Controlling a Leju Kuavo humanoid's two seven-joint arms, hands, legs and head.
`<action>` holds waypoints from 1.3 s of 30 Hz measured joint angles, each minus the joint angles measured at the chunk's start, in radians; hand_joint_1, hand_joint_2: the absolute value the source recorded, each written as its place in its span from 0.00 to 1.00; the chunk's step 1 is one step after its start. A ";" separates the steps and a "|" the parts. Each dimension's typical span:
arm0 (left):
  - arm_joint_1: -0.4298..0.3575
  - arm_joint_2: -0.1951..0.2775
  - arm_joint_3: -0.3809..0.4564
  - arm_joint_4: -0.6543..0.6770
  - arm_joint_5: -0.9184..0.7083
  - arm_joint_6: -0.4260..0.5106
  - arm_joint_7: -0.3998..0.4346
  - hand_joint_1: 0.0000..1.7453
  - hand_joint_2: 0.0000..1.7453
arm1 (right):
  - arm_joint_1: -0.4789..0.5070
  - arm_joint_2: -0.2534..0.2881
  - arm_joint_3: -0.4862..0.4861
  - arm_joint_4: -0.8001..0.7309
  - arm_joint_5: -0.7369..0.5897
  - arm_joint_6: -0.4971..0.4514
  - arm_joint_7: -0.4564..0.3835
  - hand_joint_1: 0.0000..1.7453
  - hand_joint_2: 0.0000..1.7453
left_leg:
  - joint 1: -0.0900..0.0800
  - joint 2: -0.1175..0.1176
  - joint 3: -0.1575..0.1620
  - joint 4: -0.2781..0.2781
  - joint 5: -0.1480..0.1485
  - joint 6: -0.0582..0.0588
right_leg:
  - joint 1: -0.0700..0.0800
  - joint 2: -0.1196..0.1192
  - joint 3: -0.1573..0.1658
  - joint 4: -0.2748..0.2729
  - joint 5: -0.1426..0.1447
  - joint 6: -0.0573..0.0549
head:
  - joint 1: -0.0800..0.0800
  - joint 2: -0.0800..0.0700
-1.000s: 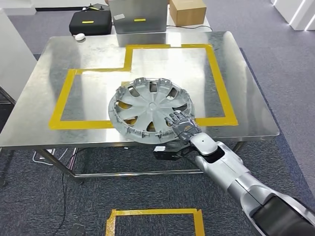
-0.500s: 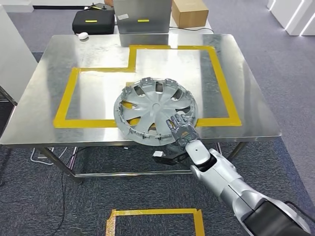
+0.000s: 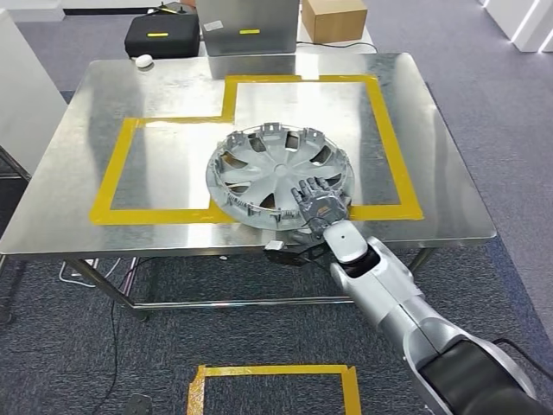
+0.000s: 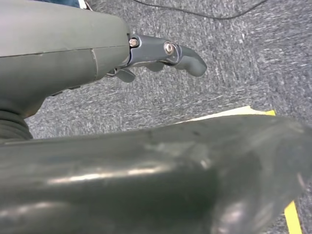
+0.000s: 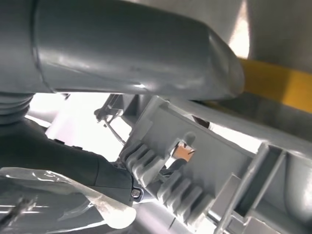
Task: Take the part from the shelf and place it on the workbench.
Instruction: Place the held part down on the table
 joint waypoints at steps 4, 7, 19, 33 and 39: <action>0.005 0.001 0.001 0.000 0.007 0.008 0.000 0.00 0.00 | -0.038 0.001 -0.003 0.000 -0.054 0.098 -0.058 0.00 0.00 | 0.008 0.001 -0.106 0.231 -0.101 -0.018 | -0.002 -0.002 0.004 -0.001 -0.001 -0.009 | -0.005 0.000; 0.014 0.005 0.006 0.000 0.013 0.013 -0.003 0.00 0.00 | -0.044 -0.005 -0.003 -0.006 -0.097 0.115 -0.072 0.00 0.00 | 0.013 0.002 -0.093 0.188 -0.040 -0.020 | -0.003 0.002 0.009 0.001 -0.005 -0.008 | -0.005 0.000; 0.014 0.007 0.026 0.000 0.004 0.015 -0.026 0.00 0.00 | -0.126 -0.102 0.007 -0.081 -0.783 0.430 -0.218 0.00 0.00 | 0.011 0.002 -0.007 -0.021 0.035 0.030 | -0.001 0.004 -0.121 0.258 -0.134 0.039 | 0.001 0.000; 0.006 0.007 0.026 0.000 -0.019 0.013 -0.024 0.00 0.00 | -0.080 -0.247 0.060 -0.181 -1.165 0.149 -0.275 0.00 0.00 | 0.009 0.001 -0.076 0.145 -0.062 -0.010 | 0.000 -0.001 0.002 -0.004 0.004 -0.007 | -0.003 0.000; 0.009 0.007 0.026 0.000 -0.012 0.015 -0.035 0.00 0.00 | 0.028 -0.240 0.013 -0.213 -1.189 0.041 -0.291 0.00 0.00 | 0.011 0.001 -0.047 0.093 -0.001 -0.011 | 0.001 -0.001 0.006 -0.001 -0.001 -0.002 | -0.003 0.000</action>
